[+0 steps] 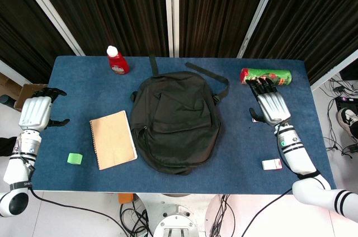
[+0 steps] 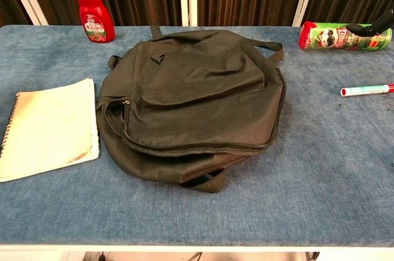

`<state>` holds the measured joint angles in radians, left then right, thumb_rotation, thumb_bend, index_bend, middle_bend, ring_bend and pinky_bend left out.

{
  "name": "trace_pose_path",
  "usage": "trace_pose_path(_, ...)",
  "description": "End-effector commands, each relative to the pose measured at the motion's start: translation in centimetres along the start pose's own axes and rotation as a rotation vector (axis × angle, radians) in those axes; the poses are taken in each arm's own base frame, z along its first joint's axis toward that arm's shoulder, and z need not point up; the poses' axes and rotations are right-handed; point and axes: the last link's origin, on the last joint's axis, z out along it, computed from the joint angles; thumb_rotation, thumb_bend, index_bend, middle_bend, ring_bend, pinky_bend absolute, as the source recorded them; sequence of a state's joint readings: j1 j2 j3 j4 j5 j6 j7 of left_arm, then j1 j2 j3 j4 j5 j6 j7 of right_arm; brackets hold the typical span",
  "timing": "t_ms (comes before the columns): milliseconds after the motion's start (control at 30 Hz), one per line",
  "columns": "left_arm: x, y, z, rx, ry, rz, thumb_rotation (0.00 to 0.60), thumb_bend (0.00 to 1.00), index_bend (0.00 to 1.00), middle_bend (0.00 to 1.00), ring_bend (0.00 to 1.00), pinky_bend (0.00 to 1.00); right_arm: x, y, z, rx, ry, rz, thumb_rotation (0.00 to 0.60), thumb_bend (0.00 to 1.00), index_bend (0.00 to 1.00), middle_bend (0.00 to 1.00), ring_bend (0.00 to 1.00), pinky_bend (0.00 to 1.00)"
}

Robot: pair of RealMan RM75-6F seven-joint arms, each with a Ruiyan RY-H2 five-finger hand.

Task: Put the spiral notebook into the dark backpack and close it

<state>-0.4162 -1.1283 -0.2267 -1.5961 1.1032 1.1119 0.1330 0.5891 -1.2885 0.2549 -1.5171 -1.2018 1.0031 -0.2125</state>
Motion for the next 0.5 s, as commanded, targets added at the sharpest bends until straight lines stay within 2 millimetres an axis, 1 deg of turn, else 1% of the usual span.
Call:
trace_pose_path(33, -0.1, -0.1, -0.1, 0.002, 0.001, -0.003, 0.600, 0.00, 0.30, 0.23, 0.17, 0.21, -0.1, 0.2, 0.0, -0.005, -0.003, 0.000, 0.600, 0.38, 0.00, 0.11, 0.00, 0.00)
trace_pose_path(167, -0.3, -0.3, -0.7, -0.001, 0.004, -0.005, 0.600, 0.00, 0.30, 0.23, 0.17, 0.21, -0.3, 0.2, -0.8, 0.005, -0.014, 0.040, 0.600, 0.38, 0.00, 0.11, 0.00, 0.00)
trace_pose_path(333, -0.7, 0.0, -2.7, -0.051, 0.018, 0.008, 0.600, 0.00, 0.30, 0.23, 0.17, 0.21, -1.2, -0.4, -3.5, 0.089, -0.081, 0.113, 0.600, 0.34, 0.01, 0.12, 0.00, 0.00)
trace_pose_path(500, -1.5, 1.3, -5.1, -0.143, 0.028, 0.018, 0.600, 0.00, 0.30, 0.23, 0.17, 0.21, -2.8, -1.9, -6.7, 0.212, -0.165, 0.162, 0.600, 0.31, 0.04, 0.14, 0.00, 0.00)
